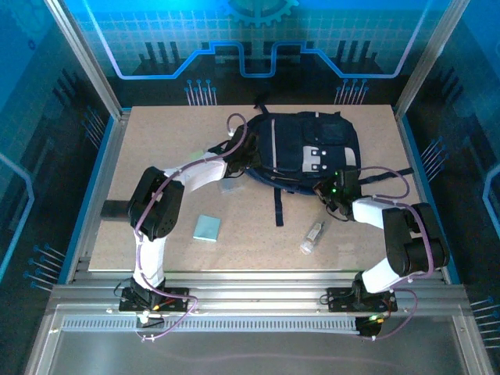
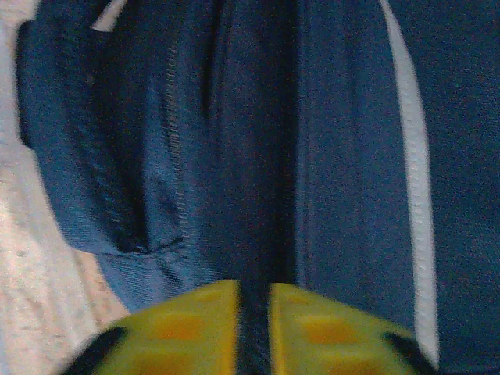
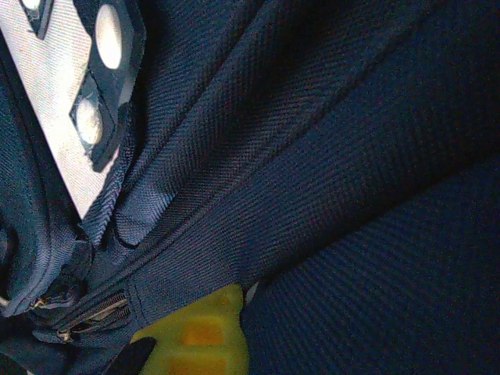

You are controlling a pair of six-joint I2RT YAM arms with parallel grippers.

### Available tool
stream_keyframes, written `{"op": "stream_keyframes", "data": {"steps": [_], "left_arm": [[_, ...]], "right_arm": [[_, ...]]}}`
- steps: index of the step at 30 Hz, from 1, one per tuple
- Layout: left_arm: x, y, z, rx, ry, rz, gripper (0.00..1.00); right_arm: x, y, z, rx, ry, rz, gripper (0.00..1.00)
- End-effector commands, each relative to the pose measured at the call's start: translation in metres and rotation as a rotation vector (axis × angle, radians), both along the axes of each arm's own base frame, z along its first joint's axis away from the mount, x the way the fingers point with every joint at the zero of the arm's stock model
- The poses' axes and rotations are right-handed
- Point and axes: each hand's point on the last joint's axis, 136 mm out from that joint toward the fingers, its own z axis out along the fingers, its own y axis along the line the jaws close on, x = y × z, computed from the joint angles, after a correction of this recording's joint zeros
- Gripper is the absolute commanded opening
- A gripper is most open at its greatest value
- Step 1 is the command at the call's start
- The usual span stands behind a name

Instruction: Pack books, pencil case, and school supplies into a backpack

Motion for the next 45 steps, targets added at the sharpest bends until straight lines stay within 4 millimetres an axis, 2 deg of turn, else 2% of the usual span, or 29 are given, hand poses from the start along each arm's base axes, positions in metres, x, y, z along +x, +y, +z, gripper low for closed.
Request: {"op": "stream_keyframes", "data": {"steps": [1, 5, 9, 13, 19, 24, 29, 38, 45], "left_arm": [[-0.015, -0.032, 0.015, -0.148, 0.032, -0.069, 0.5], [-0.023, -0.047, -0.004, -0.225, 0.097, -0.075, 0.53], [-0.022, -0.047, -0.028, -0.156, 0.143, -0.113, 0.52], [-0.029, -0.05, -0.047, -0.11, 0.217, -0.208, 0.52], [-0.06, -0.056, -0.063, -0.089, 0.347, -0.358, 0.52], [-0.088, -0.062, -0.063, -0.098, 0.422, -0.467, 0.55], [-0.103, -0.071, -0.058, -0.062, 0.445, -0.563, 0.56], [-0.106, -0.075, -0.041, 0.046, 0.346, -0.697, 0.5], [-0.104, -0.095, -0.028, 0.197, 0.198, -0.848, 0.48]], "right_arm": [[-0.008, -0.006, -0.013, -0.03, 0.053, 0.01, 0.0], [-0.007, -0.002, -0.013, -0.036, 0.052, 0.028, 0.0], [-0.008, 0.001, -0.018, -0.024, 0.062, 0.036, 0.0], [-0.007, 0.003, -0.02, -0.015, 0.067, 0.043, 0.0], [-0.003, 0.003, -0.02, -0.018, 0.069, 0.048, 0.0], [0.004, -0.002, -0.017, -0.035, 0.065, 0.039, 0.0], [0.014, -0.006, -0.01, -0.055, 0.058, 0.048, 0.0], [0.016, -0.007, -0.01, -0.053, 0.059, 0.057, 0.0], [0.017, -0.007, -0.008, -0.049, 0.053, 0.065, 0.0]]}}
